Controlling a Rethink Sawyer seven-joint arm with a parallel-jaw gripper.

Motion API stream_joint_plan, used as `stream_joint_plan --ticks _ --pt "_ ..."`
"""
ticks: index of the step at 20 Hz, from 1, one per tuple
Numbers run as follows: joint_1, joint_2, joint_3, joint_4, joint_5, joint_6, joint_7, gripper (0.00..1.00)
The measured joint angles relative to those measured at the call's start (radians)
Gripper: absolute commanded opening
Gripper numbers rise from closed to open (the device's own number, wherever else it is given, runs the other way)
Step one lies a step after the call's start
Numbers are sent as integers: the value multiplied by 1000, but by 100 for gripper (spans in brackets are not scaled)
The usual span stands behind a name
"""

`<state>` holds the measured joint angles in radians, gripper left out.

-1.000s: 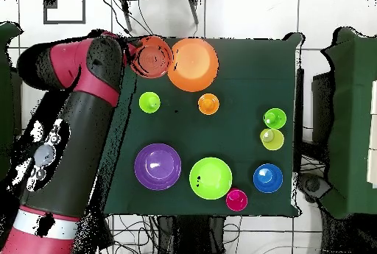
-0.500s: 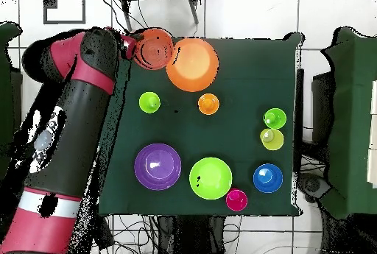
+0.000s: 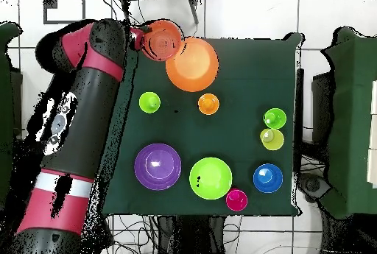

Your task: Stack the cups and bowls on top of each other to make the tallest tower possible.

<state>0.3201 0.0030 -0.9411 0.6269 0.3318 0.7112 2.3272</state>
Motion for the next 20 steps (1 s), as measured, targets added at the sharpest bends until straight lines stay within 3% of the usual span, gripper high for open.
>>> stream_joint_plan --ticks 20 --pt "-128 20 6 -142 0 0 0 0"
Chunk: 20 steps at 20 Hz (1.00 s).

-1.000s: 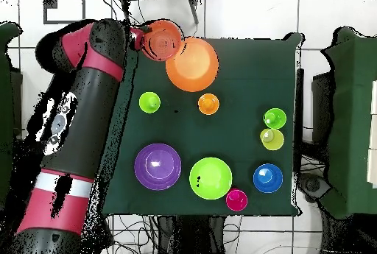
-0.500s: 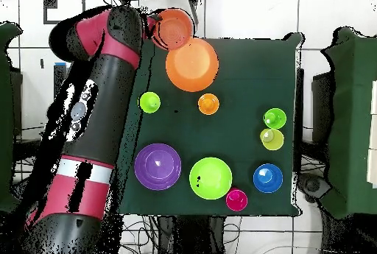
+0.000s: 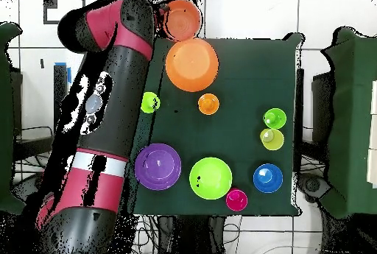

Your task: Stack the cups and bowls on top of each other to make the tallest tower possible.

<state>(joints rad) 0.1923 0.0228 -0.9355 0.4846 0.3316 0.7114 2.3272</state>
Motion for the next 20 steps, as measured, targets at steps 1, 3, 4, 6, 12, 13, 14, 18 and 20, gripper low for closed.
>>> stream_joint_plan --ticks 1,3,4,6,12,13,14,18,20 --pt "-2 0 2 -1 0 0 0 0" --pt "-5 0 11 -1 0 0 0 0" --pt "-6 1 14 -2 0 0 0 0" --pt "-7 1 21 -2 0 0 0 0" --pt "-8 5 39 -1 0 0 0 0" --pt "-8 7 45 -1 0 0 0 0" --pt "-8 7 47 -1 0 0 0 0" --pt "-8 10 54 -1 0 0 0 0" --pt "-8 12 57 -1 0 0 0 0"
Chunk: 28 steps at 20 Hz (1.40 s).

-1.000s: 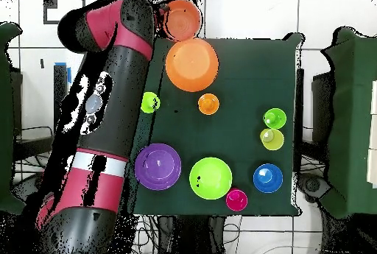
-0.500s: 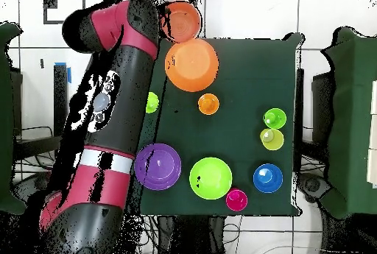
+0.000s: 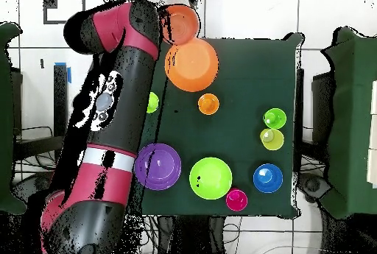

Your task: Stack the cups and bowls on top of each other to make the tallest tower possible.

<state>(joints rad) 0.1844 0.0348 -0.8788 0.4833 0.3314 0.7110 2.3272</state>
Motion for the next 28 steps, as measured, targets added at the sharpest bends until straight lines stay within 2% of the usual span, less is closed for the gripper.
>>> stream_joint_plan --ticks 15,28 --pt "-1 13 19 7 0 -43 0 0" --pt "-1 13 20 72 -12 -101 0 0"
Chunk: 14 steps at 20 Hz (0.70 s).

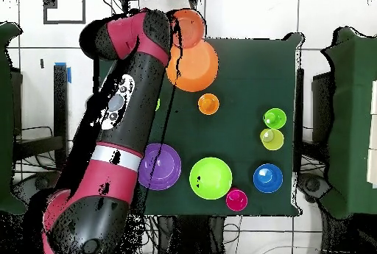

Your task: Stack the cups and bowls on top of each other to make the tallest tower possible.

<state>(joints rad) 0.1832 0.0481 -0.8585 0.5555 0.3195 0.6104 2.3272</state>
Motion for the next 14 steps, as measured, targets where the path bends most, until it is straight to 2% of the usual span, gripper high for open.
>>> stream_joint_plan --ticks 5,14 --pt "0 -1 4 41 -26 -4 0 0" --pt "0 -1 26 91 -32 -5 0 0"
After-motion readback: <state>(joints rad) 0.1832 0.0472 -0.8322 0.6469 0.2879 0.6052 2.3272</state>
